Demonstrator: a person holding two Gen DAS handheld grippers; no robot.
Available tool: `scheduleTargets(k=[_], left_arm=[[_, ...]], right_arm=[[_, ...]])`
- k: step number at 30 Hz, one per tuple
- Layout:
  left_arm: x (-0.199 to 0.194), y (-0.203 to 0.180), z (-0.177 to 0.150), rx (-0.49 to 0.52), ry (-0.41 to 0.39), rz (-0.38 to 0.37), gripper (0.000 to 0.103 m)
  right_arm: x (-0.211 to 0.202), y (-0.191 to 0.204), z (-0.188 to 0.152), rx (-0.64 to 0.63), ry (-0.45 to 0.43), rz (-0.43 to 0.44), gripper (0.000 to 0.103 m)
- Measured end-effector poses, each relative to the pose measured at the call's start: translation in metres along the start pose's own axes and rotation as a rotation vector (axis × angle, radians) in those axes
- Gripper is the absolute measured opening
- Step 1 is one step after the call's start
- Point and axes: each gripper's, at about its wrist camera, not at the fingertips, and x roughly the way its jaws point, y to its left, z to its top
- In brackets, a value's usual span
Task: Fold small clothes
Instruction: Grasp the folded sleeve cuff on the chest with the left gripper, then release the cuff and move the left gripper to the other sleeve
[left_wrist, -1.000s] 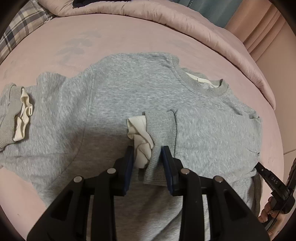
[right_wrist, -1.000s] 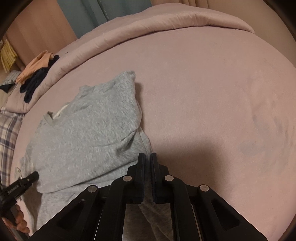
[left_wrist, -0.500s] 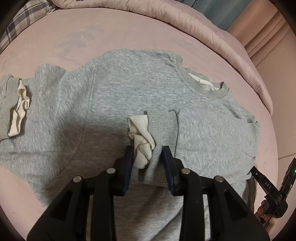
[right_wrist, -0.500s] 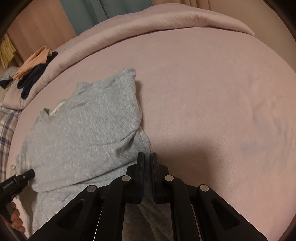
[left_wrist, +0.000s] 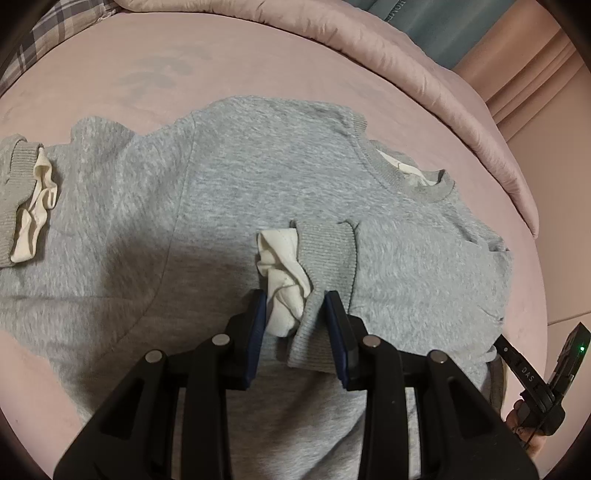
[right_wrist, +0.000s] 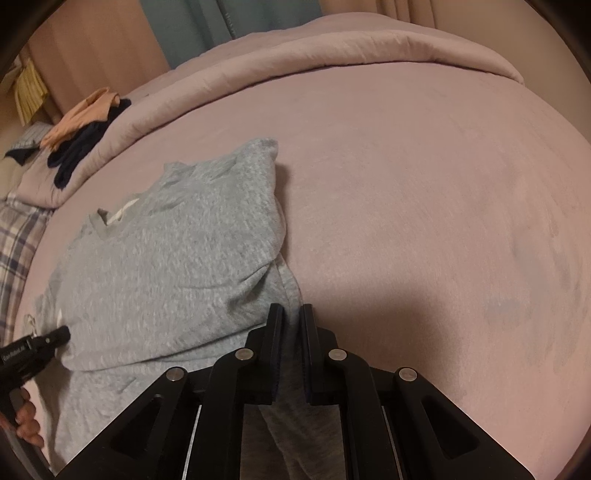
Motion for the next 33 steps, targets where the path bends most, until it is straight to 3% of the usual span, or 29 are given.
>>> scheduleTargets(k=[8,12,16,19,23,25,28,29,33], left_arm=[[-0.001,0.004,0.003,-0.036,0.009,-0.014,0.035],[-0.006,-0.002,0.001,-0.042,-0.006,0.013,0.035],[-0.017,-0.009,-0.001,-0.05,-0.01,0.024,0.046],[-0.042,-0.016,-0.005,-0.028,-0.065,0.062,0.051],[-0.083,-0.021,-0.014,-0.042,-0.149,0.073,0.076],[-0.095,-0.024,-0.018,-0.032,-0.168,0.076,0.081],[-0.112,-0.026,-0.026,-0.047,-0.202,0.079,0.086],[-0.117,-0.027,-0.028,-0.055,-0.208,0.071,0.088],[-0.13,-0.028,-0.036,-0.043,-0.223,0.087,0.092]], right_arm=[[-0.003,-0.008,0.0,0.015,0.014,0.033,0.006],[-0.003,-0.008,0.001,0.027,0.024,0.048,0.006],[-0.003,-0.005,0.003,0.009,0.025,0.042,0.006],[-0.005,-0.007,0.002,0.007,0.017,0.068,0.008],[-0.008,-0.021,0.004,0.081,0.035,0.155,0.017],[-0.013,-0.019,0.004,0.067,0.017,0.133,0.024],[-0.023,-0.01,0.002,0.037,-0.018,0.086,0.044],[-0.025,-0.009,0.003,0.034,-0.029,0.089,0.052],[-0.039,-0.002,0.006,0.03,-0.081,0.132,0.067]])
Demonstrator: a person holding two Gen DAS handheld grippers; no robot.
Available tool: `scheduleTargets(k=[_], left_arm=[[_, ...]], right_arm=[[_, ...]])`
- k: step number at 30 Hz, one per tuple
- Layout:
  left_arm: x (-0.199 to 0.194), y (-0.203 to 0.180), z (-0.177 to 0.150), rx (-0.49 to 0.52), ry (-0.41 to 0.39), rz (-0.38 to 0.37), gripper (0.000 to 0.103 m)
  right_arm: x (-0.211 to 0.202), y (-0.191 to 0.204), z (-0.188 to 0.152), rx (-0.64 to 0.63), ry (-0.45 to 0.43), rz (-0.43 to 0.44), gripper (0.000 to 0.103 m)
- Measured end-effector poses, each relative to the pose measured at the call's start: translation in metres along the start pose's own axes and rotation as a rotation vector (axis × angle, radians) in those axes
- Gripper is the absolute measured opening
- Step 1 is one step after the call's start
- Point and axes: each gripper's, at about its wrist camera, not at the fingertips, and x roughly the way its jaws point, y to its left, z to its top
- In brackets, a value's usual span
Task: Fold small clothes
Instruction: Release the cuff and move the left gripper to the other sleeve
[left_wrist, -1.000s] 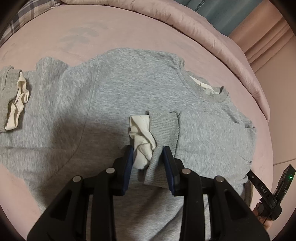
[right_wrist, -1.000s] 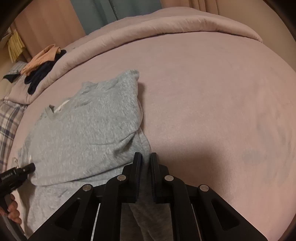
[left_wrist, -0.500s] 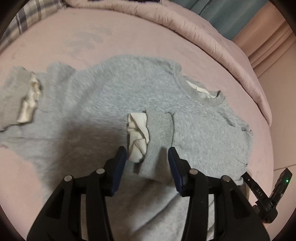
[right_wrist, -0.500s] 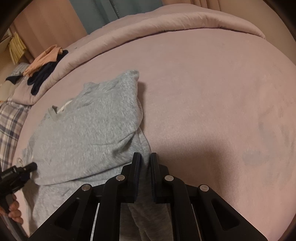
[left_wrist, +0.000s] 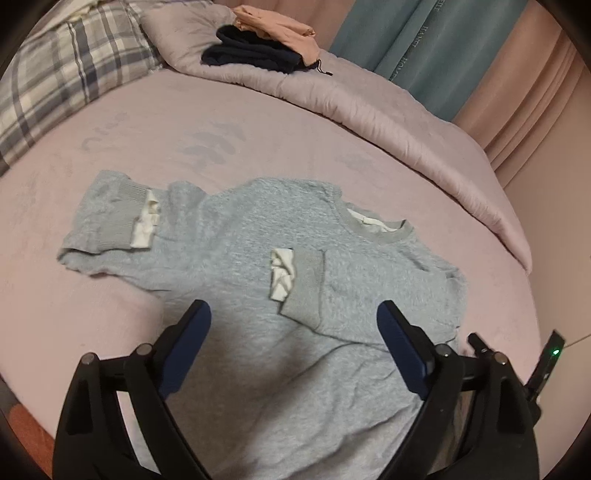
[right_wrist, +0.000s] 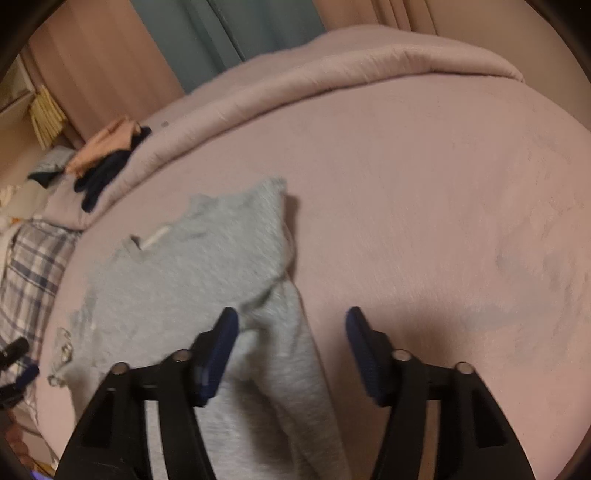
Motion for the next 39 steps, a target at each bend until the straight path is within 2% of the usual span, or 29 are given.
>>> scheduleTargets(k=[3,9,13,16,18,20,23,29,39], left_arm=[[-0.009,0.006,-0.005,0.003,-0.036,0.042,0.095],[-0.019,0.021,-0.013,-0.044,-0.036,0.029,0.096],[-0.029,0.029,-0.015,-0.057,-0.094,0.061,0.097],[-0.029,0.04,-0.02,-0.087,-0.093,0.015,0.099],[-0.027,0.046,-0.022,-0.097,-0.082,0.011,0.099],[-0.026,0.054,-0.024,-0.106,-0.078,0.04,0.099],[-0.029,0.066,-0.028,-0.106,-0.08,0.057,0.101],[-0.041,0.096,-0.033,-0.116,-0.136,0.121,0.103],[-0.029,0.127,-0.024,-0.16,-0.129,0.146,0.103]], right_arm=[[-0.004,0.008,0.001,-0.018,-0.013,0.031,0.07],[-0.01,0.013,0.002,-0.017,-0.013,0.062,0.075],[-0.02,0.021,0.002,-0.039,-0.031,0.064,0.076],[-0.03,0.031,0.002,-0.061,-0.055,0.052,0.076],[-0.039,0.038,0.0,-0.091,-0.071,0.054,0.081],[-0.048,0.046,-0.002,-0.11,-0.095,0.054,0.089],[-0.057,0.059,-0.005,-0.151,-0.125,0.067,0.095],[-0.064,0.086,-0.014,-0.245,-0.152,0.082,0.095],[-0.077,0.101,-0.012,-0.224,-0.144,0.167,0.095]])
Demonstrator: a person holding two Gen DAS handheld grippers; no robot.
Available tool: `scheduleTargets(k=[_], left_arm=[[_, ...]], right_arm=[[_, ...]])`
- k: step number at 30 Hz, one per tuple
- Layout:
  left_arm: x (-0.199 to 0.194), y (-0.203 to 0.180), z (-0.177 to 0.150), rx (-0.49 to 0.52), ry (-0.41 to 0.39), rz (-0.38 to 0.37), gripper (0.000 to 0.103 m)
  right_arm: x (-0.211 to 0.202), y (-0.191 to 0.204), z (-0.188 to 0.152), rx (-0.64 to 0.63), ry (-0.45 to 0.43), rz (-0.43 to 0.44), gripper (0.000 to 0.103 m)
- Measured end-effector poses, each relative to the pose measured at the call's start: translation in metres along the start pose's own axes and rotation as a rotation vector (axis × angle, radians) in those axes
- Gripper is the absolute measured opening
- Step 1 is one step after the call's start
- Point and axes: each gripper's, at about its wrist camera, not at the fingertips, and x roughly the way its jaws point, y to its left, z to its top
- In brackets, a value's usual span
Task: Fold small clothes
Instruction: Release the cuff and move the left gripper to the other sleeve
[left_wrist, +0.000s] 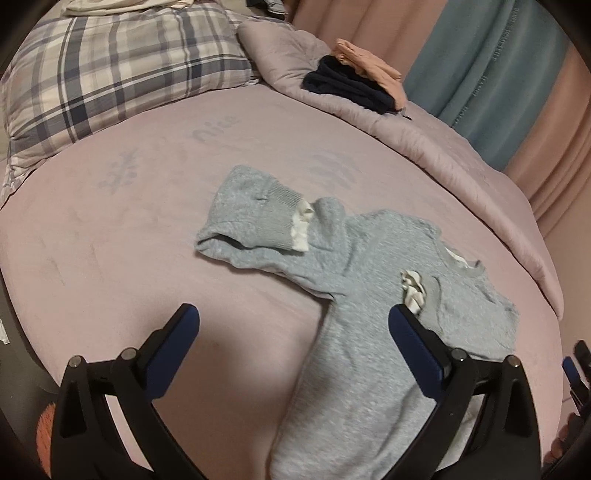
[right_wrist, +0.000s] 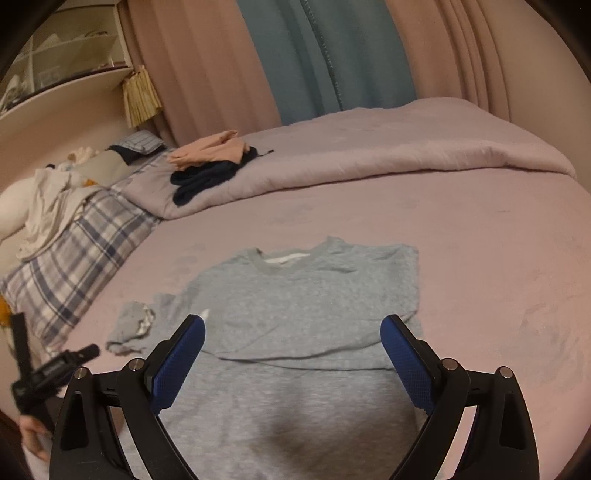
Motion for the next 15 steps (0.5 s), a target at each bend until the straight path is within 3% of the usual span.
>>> scheduleTargets(k=[9,15], left_arm=[[0.026,0.004,0.017,-0.045,0.008,0.008,0.103],[0.046,0.007,0.023,-0.067,0.033,0.021,0.102]], right_arm=[[0.005,0.018,0.02,-0.028,-0.021,0.054,0.095],[0.028,0.006,0.008,-0.019,0.02,0.009,0.095]])
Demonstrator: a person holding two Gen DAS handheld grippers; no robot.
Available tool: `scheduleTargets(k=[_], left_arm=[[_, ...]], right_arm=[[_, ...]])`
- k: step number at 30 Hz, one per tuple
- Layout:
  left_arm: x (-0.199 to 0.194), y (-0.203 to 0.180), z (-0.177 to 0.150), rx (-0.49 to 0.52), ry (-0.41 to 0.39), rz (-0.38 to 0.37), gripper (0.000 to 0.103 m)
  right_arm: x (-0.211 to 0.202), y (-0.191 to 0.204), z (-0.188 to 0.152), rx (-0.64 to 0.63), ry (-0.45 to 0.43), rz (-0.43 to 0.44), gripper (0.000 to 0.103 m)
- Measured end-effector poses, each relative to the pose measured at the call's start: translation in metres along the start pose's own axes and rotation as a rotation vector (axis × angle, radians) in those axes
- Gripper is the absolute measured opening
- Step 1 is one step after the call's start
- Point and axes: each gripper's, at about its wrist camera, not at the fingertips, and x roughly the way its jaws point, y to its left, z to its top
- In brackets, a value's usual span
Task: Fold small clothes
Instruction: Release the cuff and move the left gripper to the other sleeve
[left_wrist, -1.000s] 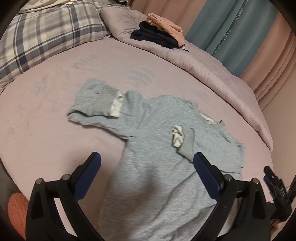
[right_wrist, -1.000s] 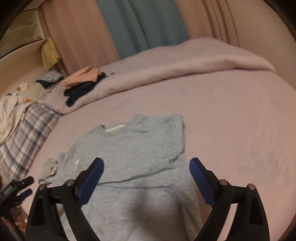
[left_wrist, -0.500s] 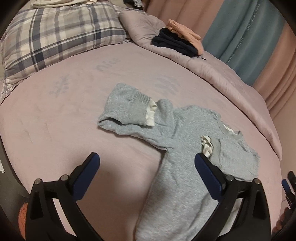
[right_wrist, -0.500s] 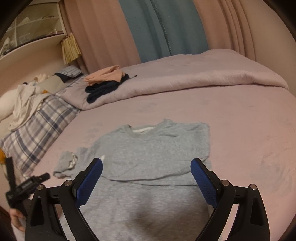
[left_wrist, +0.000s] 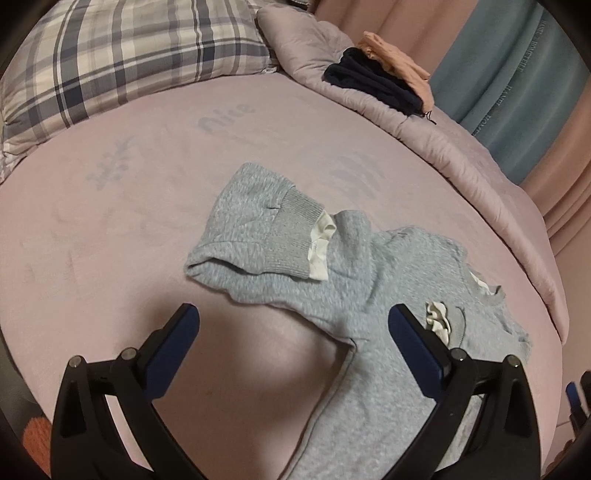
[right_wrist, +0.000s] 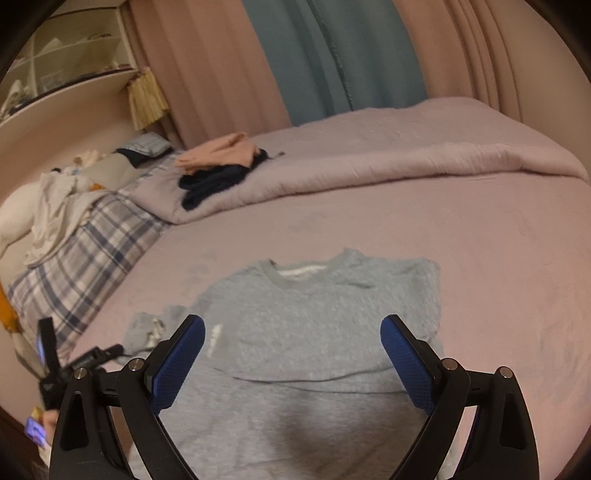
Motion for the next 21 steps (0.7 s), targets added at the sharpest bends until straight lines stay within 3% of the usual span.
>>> scheduleTargets(k=[7,10,15,19,21], left_arm=[[0.021,0.012,0.008,-0.049,0.049,0.028,0.099],[0.024,0.018,0.014,-0.067,0.081,0.034,0.097],[0.022,0.023,0.021,-0.055,0.065,0.091,0.096],[0.021,0.028,0.026,-0.072,0.068,0.051,0.094],[0.02,0.03,0.029,-0.078,0.066,0.043,0.094]], right_arm=[[-0.005,-0.011,0.003,0.027,-0.028,-0.01,0.095],[-0.004,-0.017,-0.001,0.045,-0.002,0.0,0.095],[-0.022,-0.03,-0.01,0.149,0.022,0.035,0.095],[-0.033,-0.028,-0.012,0.18,0.025,0.021,0.095],[-0.036,-0.022,-0.011,0.168,0.018,-0.034,0.095]])
